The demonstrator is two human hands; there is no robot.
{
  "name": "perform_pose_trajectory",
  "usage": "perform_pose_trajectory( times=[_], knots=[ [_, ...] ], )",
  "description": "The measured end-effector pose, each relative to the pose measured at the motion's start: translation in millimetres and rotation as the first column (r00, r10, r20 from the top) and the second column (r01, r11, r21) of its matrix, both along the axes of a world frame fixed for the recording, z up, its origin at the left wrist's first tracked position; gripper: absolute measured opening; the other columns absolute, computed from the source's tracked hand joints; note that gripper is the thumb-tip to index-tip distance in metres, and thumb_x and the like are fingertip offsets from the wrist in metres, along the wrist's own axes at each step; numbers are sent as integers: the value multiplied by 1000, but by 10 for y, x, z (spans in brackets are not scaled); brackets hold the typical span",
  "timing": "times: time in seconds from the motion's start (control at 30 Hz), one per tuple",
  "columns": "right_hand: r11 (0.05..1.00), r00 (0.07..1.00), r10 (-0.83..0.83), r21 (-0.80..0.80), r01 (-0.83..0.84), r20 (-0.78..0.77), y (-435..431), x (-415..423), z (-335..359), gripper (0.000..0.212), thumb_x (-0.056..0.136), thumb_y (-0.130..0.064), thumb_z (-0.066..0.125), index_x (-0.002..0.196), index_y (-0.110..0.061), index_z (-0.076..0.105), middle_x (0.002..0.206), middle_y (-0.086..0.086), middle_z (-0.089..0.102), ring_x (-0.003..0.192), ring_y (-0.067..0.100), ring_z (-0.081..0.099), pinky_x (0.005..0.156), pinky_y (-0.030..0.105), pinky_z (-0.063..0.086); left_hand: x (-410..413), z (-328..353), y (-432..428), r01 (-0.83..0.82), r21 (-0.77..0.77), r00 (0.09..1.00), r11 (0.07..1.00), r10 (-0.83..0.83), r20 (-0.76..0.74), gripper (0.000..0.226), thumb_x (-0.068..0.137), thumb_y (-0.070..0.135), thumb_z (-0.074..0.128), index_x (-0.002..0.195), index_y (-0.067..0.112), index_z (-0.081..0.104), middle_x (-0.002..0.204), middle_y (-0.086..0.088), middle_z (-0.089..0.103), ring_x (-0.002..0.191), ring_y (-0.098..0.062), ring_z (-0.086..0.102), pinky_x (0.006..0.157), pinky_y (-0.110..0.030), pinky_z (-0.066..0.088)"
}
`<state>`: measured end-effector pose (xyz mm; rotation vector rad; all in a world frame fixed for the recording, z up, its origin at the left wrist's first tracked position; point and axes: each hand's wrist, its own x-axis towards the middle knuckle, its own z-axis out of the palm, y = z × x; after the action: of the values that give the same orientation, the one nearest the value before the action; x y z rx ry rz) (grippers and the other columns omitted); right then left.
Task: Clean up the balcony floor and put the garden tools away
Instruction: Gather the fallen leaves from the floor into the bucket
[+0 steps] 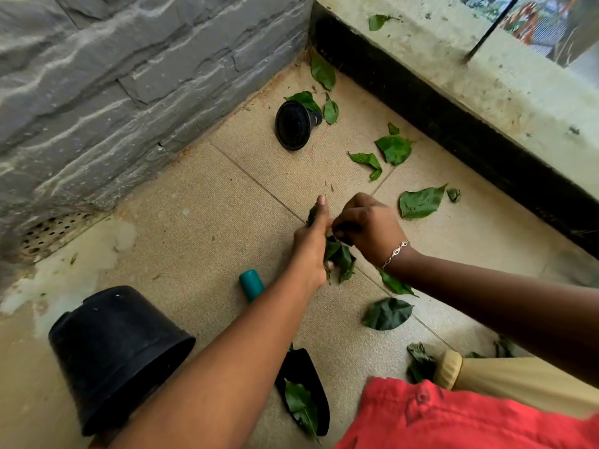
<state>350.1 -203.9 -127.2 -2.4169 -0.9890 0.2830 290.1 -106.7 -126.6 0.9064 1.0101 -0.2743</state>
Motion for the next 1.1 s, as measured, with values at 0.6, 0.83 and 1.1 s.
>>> perform_pose_trajectory(
  times=[0.6, 0.83, 1.1],
  knots=[
    [643, 889, 402, -625, -443, -217, -726, 168, 70, 100, 66, -52, 73, 146, -30, 19, 145, 9, 18, 117, 23, 42, 78, 26, 50, -138, -130, 95, 337, 374, 920, 864, -387, 65, 22, 79, 22, 75, 89, 14, 57, 85, 1, 62, 82, -17, 60, 58, -22, 45],
    [692, 928, 345, -630, -352, -139, -896, -213, -97, 72, 76, -36, 72, 137, -19, 38, 134, 17, 30, 100, 26, 52, 70, 28, 49, -255, -226, -109, 542, 824, 388, -165, -821, -419, 47, 85, 30, 68, 122, 21, 41, 103, -3, 65, 89, -23, 62, 68, -32, 47],
    [958, 984, 14, -281, -65, -178, -758, -89, -133, 11, 78, -8, 70, 89, -6, 70, 90, 9, 65, 80, 24, 61, 68, 25, 44, -235, -250, -55, 498, 797, 685, 342, -719, -120, 14, 93, 12, 54, 100, 4, 64, 95, -9, 69, 86, -19, 63, 67, -26, 46]
  ],
)
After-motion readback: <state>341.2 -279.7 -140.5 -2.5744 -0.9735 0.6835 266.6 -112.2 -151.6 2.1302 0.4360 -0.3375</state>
